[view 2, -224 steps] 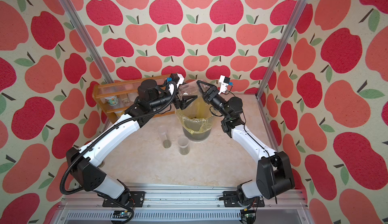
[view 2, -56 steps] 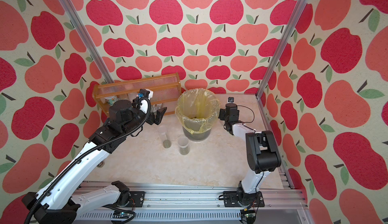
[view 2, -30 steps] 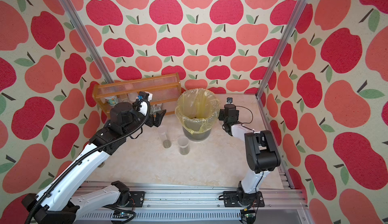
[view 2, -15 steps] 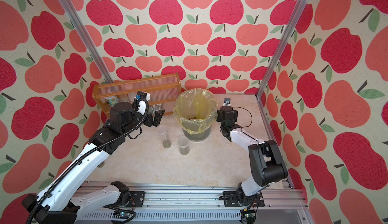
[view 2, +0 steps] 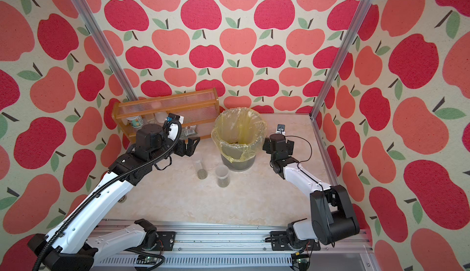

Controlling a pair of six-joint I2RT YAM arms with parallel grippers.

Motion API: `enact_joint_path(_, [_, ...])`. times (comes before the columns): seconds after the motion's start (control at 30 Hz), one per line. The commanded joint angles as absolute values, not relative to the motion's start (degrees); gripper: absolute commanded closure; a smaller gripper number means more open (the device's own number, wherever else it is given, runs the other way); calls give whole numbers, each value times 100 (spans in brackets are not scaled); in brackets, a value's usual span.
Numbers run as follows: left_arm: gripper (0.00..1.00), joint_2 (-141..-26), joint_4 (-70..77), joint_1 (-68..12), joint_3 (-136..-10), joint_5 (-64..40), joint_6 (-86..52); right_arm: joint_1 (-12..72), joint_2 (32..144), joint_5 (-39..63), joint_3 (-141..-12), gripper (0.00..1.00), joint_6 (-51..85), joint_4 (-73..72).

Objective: Empty moldy mung beans from jars
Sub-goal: Place the jar at the center of the board, then pick up the jar from the center of the board.

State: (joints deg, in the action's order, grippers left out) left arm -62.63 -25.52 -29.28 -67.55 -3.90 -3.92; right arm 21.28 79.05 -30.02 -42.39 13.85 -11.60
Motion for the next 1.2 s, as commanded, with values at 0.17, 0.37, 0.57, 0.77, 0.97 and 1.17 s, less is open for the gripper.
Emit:
enact_joint_path(0.17, [2, -6339, -3034, -2895, -6506, -613, -525, 2161, 6996, -2781, -3183, 1, 1769, -951])
enact_joint_path(0.37, [7, -6474, -2837, -2900, -6239, -584, -484, 2164, 5908, -2210, -2752, 2, 1843, -661])
enact_joint_path(0.57, [6, -6538, -2615, -2896, -5972, -755, -514, 2177, 5301, -1667, -2384, 5, 1907, -740])
enact_joint_path(0.77, [4, -6721, -2640, -2900, -5916, -719, -547, 2180, 5301, -1420, -2329, 5, 1949, -723])
enact_joint_path(0.97, [2, -7049, -2779, -2899, -5982, -601, -606, 2175, 5237, -1372, -2372, 5, 1923, -695])
enact_joint_path(1.17, [2, -7249, -2902, -2897, -5982, -426, -663, 2180, 5160, -1328, -2408, 5, 1921, -615])
